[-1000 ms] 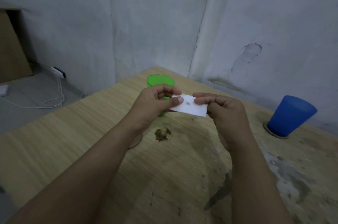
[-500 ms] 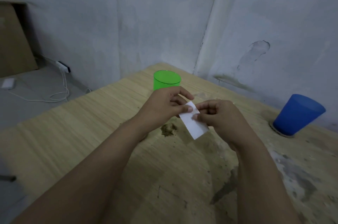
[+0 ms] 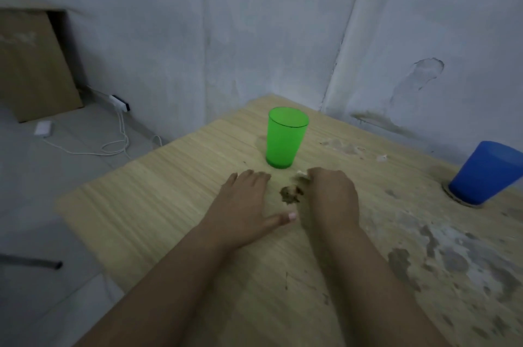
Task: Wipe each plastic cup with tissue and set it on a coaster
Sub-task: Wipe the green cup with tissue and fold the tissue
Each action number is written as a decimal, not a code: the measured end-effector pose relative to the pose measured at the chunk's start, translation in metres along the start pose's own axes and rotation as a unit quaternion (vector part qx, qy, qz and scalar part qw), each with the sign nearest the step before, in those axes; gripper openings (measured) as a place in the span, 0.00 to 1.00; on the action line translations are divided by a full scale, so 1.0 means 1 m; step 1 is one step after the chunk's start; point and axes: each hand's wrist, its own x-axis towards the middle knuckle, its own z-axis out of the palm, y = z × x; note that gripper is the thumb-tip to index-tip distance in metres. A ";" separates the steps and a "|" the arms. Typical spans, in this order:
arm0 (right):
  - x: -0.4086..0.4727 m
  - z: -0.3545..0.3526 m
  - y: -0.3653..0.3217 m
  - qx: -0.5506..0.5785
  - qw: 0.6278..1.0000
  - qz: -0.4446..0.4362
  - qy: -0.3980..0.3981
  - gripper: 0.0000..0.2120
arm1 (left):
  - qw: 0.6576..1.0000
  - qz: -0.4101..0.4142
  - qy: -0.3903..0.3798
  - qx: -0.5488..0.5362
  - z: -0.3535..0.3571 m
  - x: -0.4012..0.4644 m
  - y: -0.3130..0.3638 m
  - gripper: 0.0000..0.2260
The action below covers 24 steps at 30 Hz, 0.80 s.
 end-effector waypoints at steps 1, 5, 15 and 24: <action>-0.001 0.003 -0.003 -0.008 1.000 -0.006 -0.023 0.12 | 0.999 -0.014 -0.018 0.029 0.003 -0.001 0.001 0.42; 0.001 0.009 -0.011 0.010 0.998 0.000 -0.060 0.13 | 0.996 -0.050 -0.031 0.069 0.010 -0.004 0.002 0.46; -0.015 -0.011 0.010 -0.051 0.973 -0.170 -0.146 0.17 | 0.996 -0.043 -0.049 0.065 0.011 -0.003 0.003 0.55; -0.015 -0.004 0.001 -0.028 0.966 -0.208 -0.150 0.20 | 0.996 -0.037 -0.053 0.057 0.010 -0.003 0.001 0.57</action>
